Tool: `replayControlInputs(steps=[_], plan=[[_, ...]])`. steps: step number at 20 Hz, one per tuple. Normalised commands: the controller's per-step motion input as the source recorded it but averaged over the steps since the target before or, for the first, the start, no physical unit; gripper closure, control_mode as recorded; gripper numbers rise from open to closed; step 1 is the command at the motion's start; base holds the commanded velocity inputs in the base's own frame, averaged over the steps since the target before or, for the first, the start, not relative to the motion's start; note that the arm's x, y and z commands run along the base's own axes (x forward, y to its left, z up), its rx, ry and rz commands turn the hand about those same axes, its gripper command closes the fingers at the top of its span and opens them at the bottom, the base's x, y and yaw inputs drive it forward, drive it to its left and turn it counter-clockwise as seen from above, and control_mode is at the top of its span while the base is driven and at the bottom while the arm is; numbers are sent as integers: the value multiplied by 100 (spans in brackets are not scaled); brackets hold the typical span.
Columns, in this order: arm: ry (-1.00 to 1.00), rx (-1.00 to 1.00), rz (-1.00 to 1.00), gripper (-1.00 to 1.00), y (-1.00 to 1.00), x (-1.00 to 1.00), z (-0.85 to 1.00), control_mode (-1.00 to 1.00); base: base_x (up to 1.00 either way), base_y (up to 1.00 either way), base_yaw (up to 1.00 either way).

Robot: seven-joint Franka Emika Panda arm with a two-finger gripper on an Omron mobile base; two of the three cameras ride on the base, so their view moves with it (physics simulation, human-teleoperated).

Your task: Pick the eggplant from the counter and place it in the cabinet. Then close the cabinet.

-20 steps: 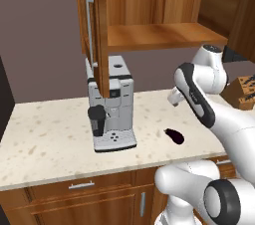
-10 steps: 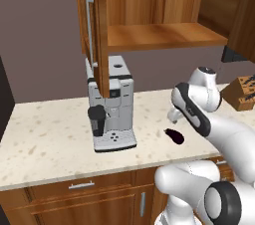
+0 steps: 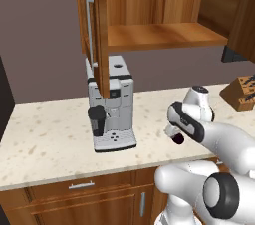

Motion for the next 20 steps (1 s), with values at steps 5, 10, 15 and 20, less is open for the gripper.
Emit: replayControlInputs(steps=[5, 10, 15, 20], plan=[[13, 0, 0, -100, -10, 36, -48, -100, 0, 0, 0], [12, 3, 0, -100, -14, 45, -36, -100, 0, 0, 0], [7, 6, 0, -100, -28, 39, -54, -100, 0, 0, 0], [17, 1, 1, 100, -8, 10, -98, -100, 0, 0, 0]])
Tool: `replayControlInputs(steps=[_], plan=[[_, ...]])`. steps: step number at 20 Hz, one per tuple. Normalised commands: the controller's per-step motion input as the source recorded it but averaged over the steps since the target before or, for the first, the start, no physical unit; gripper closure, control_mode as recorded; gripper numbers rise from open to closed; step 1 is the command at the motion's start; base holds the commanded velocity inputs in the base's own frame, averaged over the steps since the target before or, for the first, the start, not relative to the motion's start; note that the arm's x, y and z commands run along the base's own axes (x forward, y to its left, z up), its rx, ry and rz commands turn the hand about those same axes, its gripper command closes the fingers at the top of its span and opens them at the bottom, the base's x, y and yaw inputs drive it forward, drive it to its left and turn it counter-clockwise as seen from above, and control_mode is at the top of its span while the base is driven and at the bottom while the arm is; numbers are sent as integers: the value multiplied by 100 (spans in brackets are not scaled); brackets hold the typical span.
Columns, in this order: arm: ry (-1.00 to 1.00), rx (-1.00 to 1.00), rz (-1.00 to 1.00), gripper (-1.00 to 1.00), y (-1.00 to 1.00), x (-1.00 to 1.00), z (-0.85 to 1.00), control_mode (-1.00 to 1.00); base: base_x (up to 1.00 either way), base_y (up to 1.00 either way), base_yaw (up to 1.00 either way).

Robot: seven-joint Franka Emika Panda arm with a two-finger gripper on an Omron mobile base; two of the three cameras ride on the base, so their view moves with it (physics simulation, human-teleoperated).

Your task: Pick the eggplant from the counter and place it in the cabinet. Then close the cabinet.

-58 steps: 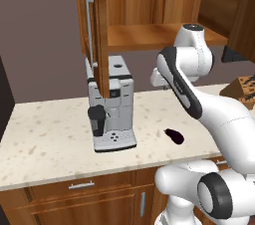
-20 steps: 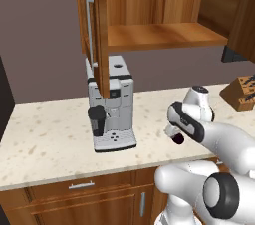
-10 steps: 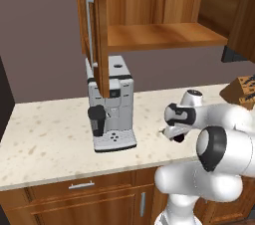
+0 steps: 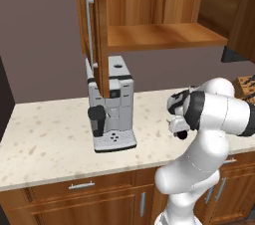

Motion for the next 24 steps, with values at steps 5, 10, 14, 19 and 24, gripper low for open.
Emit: replayControlInputs(steps=[5, 10, 14, 19, 24], plan=[[0, -2, 4, 100, 3, -19, -18, -100, 0, 0, 0], [-5, -7, 6, 100, 0, -49, 51, -100, 0, 0, 0], [-16, -10, 0, 100, 1, -54, 100, -100, 0, 0, 0], [-18, -6, 1, 100, 2, -64, 100, -100, 0, 0, 0], [-23, -5, 0, 100, 11, -78, 100, -100, 0, 0, 0]])
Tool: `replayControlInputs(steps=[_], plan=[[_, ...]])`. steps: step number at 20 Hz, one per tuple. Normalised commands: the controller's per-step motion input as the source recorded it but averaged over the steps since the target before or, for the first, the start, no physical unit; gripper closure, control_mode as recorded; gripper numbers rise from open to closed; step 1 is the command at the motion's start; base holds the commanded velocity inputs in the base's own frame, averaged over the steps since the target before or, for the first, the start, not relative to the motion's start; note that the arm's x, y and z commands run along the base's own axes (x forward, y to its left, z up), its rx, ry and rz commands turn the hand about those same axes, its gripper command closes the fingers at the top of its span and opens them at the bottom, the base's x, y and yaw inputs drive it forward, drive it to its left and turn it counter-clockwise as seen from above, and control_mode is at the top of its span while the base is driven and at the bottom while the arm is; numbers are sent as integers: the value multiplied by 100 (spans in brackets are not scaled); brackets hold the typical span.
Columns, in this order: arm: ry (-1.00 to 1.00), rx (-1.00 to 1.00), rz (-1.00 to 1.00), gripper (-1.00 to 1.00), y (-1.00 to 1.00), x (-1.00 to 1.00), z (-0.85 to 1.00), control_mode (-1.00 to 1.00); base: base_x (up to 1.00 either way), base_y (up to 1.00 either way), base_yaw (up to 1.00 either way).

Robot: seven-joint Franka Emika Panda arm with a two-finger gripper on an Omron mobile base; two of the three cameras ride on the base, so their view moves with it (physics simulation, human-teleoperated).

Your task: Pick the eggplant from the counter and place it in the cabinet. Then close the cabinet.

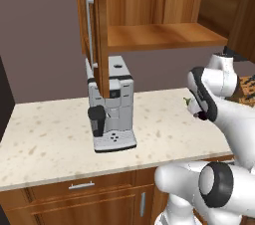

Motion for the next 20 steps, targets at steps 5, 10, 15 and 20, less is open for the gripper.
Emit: replayControlInputs(steps=[5, 10, 15, 20], plan=[[-40, -1, 0, 100, 17, -68, 100, -100, 0, 0, 0], [-48, 0, 0, 100, 16, -26, 100, -100, 0, 0, 0], [-42, 0, 0, 100, 30, 0, 100, -100, 0, 0, 0], [-25, 0, -4, 100, 23, 26, 100, -100, 0, 0, 0]])
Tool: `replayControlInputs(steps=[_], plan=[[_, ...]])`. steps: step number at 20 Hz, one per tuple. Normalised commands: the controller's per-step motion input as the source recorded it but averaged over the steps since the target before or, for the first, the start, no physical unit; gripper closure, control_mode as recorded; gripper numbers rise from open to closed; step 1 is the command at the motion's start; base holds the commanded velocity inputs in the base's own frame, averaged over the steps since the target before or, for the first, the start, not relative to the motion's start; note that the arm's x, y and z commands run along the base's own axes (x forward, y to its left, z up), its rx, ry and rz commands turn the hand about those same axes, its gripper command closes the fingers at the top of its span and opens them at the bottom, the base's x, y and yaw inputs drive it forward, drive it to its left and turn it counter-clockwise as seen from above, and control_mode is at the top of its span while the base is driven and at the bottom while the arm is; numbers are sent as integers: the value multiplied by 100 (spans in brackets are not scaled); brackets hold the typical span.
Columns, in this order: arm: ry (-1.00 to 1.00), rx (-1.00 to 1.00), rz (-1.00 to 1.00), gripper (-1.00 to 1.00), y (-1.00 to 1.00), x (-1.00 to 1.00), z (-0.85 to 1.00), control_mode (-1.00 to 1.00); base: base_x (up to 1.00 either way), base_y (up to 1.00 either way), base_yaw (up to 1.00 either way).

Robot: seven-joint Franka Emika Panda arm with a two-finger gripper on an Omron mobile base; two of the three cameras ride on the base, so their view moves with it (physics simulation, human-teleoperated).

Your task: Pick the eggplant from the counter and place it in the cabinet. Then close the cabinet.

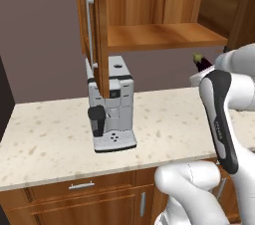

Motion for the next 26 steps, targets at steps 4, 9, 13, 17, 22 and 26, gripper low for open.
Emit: replayControlInputs(steps=[4, 9, 13, 17, 22, 26], plan=[[-24, 0, -3, 100, 11, 35, 88, -100, 0, 0, 0], [-16, 0, -3, 100, 4, 68, 32, -100, 0, 0, 0], [-12, 0, -2, 100, 0, 99, 0, -100, 0, 0, 0], [-1, 0, -5, 100, 0, 100, 7, -100, 0, 0, 0], [3, 0, -4, 100, 0, 100, 1, -100, 0, 0, 0], [6, 0, -1, 100, 0, 100, 0, -100, 0, 0, 0]])
